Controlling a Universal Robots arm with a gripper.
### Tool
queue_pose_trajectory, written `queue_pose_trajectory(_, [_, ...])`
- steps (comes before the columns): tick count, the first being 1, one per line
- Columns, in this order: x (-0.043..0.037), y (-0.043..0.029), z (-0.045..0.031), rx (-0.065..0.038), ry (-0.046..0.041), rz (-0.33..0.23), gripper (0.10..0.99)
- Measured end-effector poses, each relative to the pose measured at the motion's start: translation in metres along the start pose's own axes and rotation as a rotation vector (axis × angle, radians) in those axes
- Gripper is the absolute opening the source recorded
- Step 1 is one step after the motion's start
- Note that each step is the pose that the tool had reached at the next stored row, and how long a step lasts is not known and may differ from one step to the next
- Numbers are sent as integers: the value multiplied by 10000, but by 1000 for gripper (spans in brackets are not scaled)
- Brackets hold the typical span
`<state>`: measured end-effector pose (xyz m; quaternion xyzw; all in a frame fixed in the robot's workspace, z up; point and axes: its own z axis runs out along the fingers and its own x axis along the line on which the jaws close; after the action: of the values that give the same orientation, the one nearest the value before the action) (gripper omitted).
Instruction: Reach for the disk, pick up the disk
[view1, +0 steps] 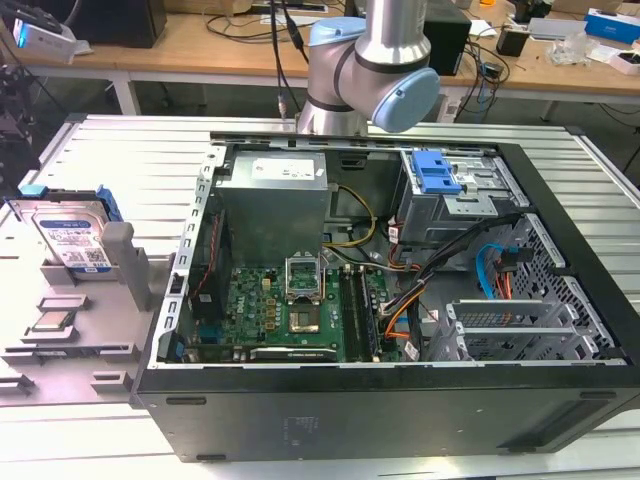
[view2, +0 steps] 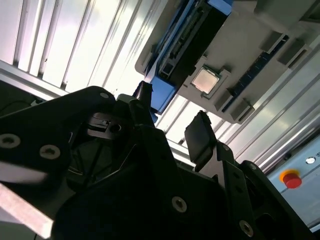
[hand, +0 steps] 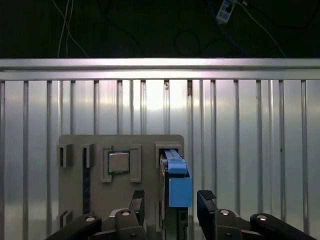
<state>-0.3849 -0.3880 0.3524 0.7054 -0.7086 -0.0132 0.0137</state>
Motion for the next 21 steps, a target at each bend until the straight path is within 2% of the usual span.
queue_pose_trajectory(7, [0,-4,96,-1,3,0,545])
queue_pose_trajectory(9, [-4,-11,171,-1,12,1,545])
queue_pose_trajectory(13, [-38,-37,241,0,23,1,545])
queue_pose_trajectory(15, [-50,-45,319,-2,30,0,545])
queue_pose_trajectory(21, [-55,-49,420,0,28,1,545])
